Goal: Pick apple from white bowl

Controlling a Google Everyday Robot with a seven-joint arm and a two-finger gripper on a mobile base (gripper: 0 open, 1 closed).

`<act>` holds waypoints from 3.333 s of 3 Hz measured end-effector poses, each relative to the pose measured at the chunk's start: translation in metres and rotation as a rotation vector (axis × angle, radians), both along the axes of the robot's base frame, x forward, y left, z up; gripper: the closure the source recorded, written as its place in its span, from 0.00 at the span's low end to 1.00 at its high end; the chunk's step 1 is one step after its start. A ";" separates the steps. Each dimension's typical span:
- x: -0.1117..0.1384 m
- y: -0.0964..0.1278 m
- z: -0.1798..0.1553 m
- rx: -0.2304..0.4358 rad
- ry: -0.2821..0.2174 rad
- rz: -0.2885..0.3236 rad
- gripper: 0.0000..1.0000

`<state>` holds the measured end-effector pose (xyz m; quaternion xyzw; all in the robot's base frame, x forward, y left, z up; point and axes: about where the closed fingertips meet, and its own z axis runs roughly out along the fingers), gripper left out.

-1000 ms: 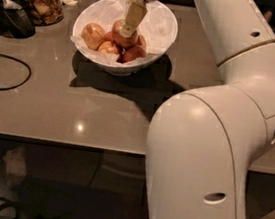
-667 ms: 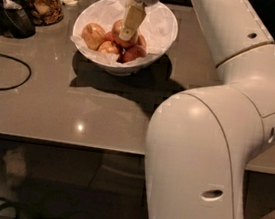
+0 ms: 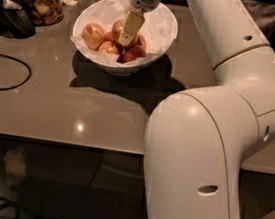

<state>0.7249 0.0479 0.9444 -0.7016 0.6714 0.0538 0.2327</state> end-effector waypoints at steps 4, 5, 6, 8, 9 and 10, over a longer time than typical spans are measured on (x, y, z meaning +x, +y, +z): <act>0.001 0.003 -0.015 -0.003 0.028 0.013 0.72; 0.001 0.003 -0.015 -0.003 0.028 0.013 0.95; 0.005 0.006 -0.012 0.008 0.010 0.011 1.00; -0.001 0.000 0.039 -0.007 -0.072 -0.067 1.00; -0.009 -0.002 0.069 -0.007 -0.107 -0.096 1.00; -0.018 -0.003 0.098 -0.007 -0.142 -0.114 1.00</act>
Offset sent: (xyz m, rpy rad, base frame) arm -0.0065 -0.0056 -0.0193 -0.0284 0.0749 0.0293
